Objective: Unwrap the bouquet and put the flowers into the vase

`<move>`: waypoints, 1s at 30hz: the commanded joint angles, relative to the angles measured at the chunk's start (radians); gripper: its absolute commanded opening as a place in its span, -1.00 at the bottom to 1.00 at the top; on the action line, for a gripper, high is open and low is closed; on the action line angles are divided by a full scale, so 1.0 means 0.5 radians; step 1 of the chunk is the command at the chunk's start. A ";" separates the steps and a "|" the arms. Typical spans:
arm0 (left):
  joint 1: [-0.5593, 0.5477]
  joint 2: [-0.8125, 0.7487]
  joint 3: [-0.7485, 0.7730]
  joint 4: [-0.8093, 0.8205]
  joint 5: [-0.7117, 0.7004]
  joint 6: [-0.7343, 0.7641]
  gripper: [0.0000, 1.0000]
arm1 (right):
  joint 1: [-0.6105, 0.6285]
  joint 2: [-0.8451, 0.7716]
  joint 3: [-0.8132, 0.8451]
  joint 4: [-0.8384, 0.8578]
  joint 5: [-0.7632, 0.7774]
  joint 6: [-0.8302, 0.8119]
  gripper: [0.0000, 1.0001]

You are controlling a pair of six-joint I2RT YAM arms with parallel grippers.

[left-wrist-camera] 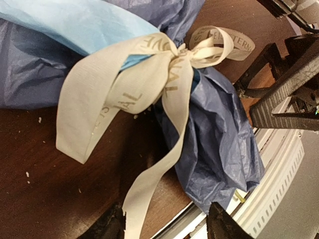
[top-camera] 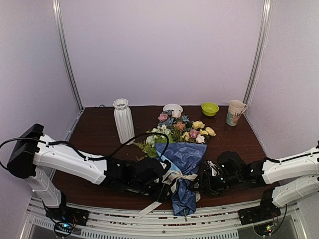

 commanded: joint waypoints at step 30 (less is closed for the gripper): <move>0.041 0.313 0.253 0.123 -0.085 -0.025 -1.00 | 0.111 0.280 0.014 0.224 -0.096 0.024 -0.81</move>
